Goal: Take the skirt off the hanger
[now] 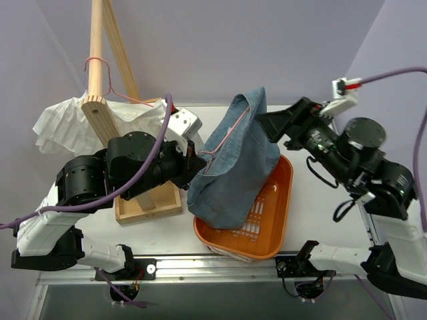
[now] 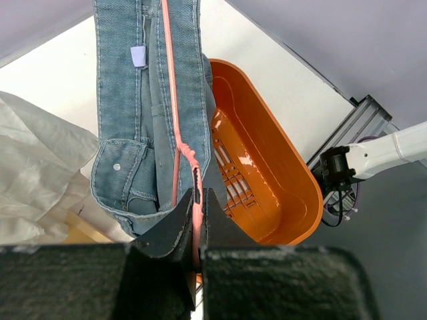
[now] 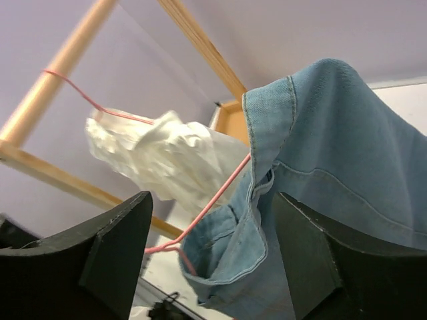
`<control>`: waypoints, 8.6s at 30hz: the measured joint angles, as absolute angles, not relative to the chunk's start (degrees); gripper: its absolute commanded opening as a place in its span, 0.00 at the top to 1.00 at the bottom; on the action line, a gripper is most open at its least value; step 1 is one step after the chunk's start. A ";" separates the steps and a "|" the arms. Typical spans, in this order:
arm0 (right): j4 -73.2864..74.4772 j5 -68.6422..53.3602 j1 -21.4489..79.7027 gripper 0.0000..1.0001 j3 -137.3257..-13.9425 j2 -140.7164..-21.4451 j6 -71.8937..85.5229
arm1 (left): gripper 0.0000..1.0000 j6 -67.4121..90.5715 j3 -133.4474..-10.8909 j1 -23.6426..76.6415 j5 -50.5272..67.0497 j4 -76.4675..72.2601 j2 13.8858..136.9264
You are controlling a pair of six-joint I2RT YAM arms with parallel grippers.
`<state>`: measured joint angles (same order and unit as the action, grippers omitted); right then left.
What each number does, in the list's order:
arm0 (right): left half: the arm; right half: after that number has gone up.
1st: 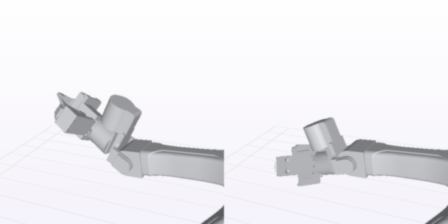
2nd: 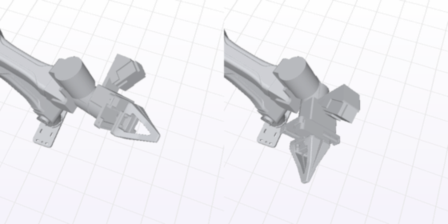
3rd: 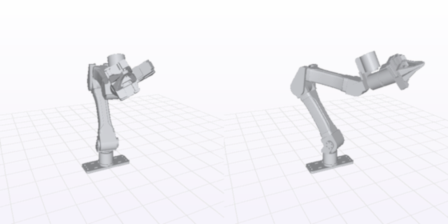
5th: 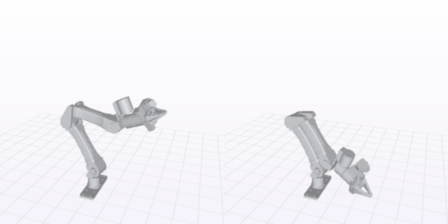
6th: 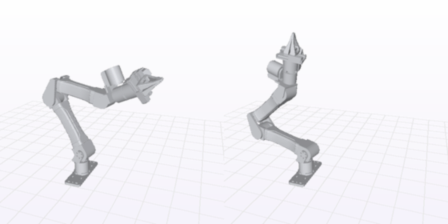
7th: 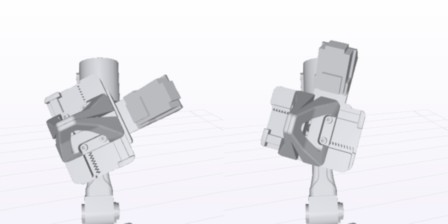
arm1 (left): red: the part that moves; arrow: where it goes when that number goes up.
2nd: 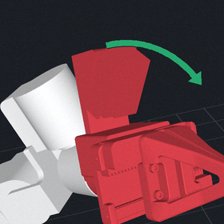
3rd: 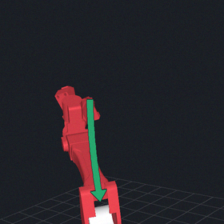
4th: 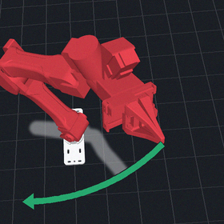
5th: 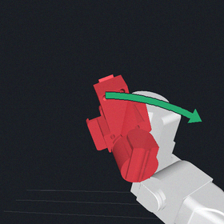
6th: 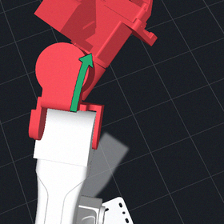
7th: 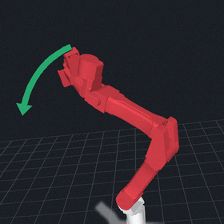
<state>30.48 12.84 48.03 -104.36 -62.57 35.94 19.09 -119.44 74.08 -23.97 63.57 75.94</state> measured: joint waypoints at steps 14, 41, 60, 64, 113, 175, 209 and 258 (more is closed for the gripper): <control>36.32 18.31 48.03 0.48 -105.93 -72.10 30.26 | 0.98 19.38 -118.69 74.08 -22.59 64.55 76.93; 42.92 30.92 46.28 1.00 -110.83 -77.60 28.27 | 0.98 20.43 -110.96 73.97 -16.01 64.90 72.07; 40.07 21.43 32.58 1.00 -107.74 -78.89 26.92 | 0.98 19.38 -100.01 74.59 -15.11 58.37 58.33; 37.30 16.34 32.53 1.00 -99.98 -73.56 28.36 | 0.98 19.53 -100.25 74.70 -17.98 56.14 57.67; 35.70 12.45 44.31 0.78 -62.19 -55.61 45.17 | 0.98 19.14 -104.44 74.91 -23.07 41.87 60.14; 31.14 10.20 44.25 0.48 -83.02 -52.31 56.95 | 0.98 26.68 -107.94 74.91 -4.29 63.26 68.97; 26.00 15.97 44.25 1.00 -77.62 -52.62 59.92 | 0.06 27.09 -100.03 74.91 -9.98 53.65 49.25; 9.85 31.16 49.60 1.00 -127.37 -104.03 67.42 | 0.05 39.38 -62.06 74.91 -12.99 55.83 31.24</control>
<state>9.85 31.16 49.60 -127.37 -104.03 67.42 39.38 -62.06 74.91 -12.99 55.83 31.24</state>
